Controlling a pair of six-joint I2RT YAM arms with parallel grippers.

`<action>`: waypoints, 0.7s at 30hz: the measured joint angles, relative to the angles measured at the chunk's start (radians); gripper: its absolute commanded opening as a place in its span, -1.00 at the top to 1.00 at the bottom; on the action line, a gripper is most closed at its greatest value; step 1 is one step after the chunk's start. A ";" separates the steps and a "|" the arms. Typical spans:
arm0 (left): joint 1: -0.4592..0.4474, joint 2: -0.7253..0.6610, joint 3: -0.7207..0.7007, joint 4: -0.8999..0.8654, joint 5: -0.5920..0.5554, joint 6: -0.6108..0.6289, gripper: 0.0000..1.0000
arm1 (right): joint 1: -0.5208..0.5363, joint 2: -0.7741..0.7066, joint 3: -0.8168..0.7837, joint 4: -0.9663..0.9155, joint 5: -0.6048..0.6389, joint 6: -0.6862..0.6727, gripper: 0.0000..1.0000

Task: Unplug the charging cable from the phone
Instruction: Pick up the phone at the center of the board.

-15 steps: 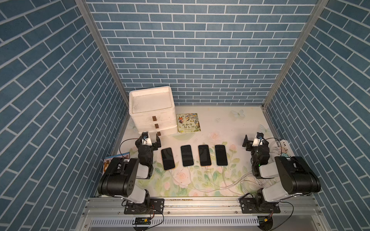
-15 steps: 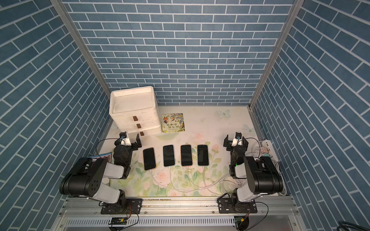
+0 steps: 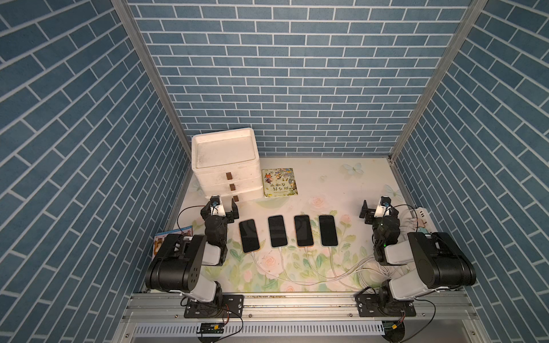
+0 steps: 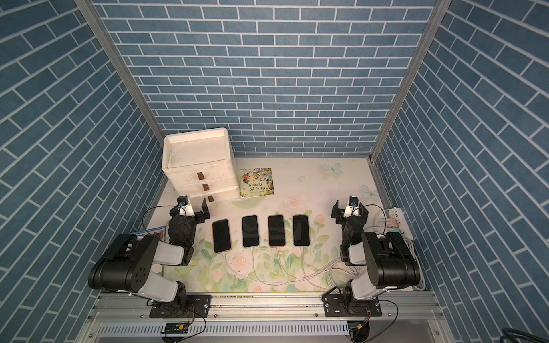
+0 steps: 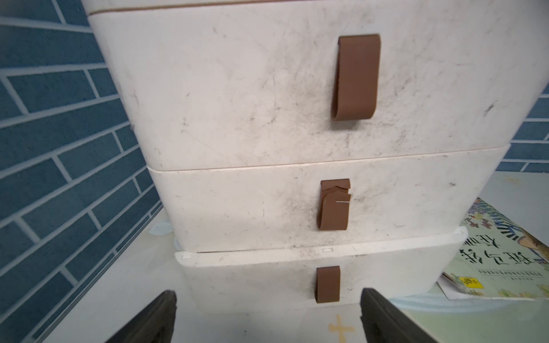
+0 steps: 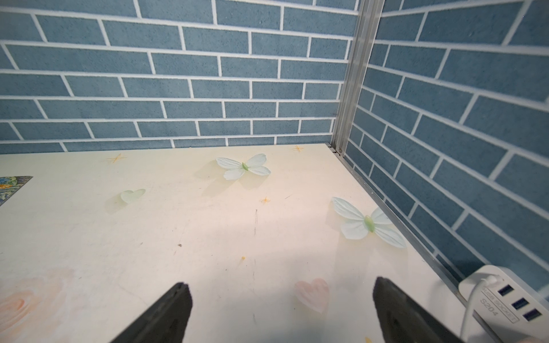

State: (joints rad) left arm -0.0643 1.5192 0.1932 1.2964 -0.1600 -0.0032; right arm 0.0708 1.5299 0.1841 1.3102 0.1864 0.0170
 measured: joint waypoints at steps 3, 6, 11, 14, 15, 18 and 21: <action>0.000 0.000 0.000 0.002 0.000 0.000 -1.00 | 0.000 0.000 0.000 0.000 0.000 0.000 -0.99; 0.000 0.000 0.000 0.002 -0.001 0.000 -1.00 | 0.000 -0.002 0.000 -0.001 0.003 0.000 -0.99; -0.017 -0.057 0.021 -0.098 -0.075 -0.005 -1.00 | 0.033 -0.218 0.027 -0.202 0.085 0.002 -0.99; -0.026 -0.142 0.172 -0.312 -0.141 -0.034 -1.00 | 0.050 -0.422 0.151 -0.414 0.140 0.039 -0.99; -0.026 -0.160 0.240 -0.380 -0.171 -0.059 -1.00 | 0.052 -0.470 0.190 -0.456 0.145 0.060 -0.99; -0.027 -0.196 0.474 -0.624 -0.246 -0.177 -1.00 | 0.036 -0.590 0.206 -0.521 0.177 0.216 -0.99; -0.031 -0.227 0.650 -0.875 -0.256 -0.350 -1.00 | 0.011 -0.545 0.274 -0.749 0.185 0.373 -0.99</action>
State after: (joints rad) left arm -0.0948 1.2922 0.8429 0.4213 -0.4164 -0.3534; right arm 0.0814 0.9848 0.4583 0.5610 0.3717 0.3897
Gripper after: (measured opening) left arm 0.998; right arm 0.995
